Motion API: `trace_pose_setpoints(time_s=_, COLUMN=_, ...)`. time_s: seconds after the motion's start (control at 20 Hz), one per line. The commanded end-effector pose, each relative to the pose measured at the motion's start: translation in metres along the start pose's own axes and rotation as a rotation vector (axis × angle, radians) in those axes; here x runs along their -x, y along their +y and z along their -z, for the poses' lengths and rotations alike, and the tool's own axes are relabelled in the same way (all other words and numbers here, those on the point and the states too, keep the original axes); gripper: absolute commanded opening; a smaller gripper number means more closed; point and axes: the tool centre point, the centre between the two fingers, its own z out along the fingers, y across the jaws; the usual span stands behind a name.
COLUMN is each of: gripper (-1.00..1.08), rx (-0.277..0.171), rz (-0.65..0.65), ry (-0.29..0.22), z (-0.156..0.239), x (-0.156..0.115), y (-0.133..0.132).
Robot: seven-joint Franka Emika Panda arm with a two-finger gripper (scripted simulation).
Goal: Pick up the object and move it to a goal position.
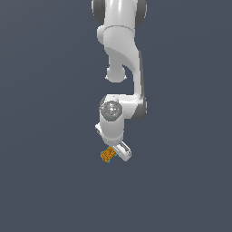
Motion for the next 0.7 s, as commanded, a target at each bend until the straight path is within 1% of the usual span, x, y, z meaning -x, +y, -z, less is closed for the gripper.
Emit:
trace_pose_setpoints(time_s=0.0, gripper=1.0, rx=0.001, rz=-0.002, ry=-0.001, z=-0.014, x=0.0, y=0.001)
trace_pose_setpoints(time_s=0.2, gripper=1.0, rx=0.001, rz=-0.002, ry=-0.001, z=-0.028, x=0.001, y=0.001)
trace_pose_setpoints(time_s=0.4, gripper=1.0, rx=0.001, rz=-0.003, ry=-0.001, z=-0.03, x=0.0, y=0.0)
trace_pose_setpoints(time_s=0.45, gripper=-1.0, rx=0.001, rz=-0.003, ry=-0.001, z=-0.03, x=0.0, y=0.0)
trace_pose_setpoints(time_s=0.65, gripper=-1.0, rx=0.001, rz=-0.003, ry=-0.001, z=-0.03, x=0.0, y=0.0)
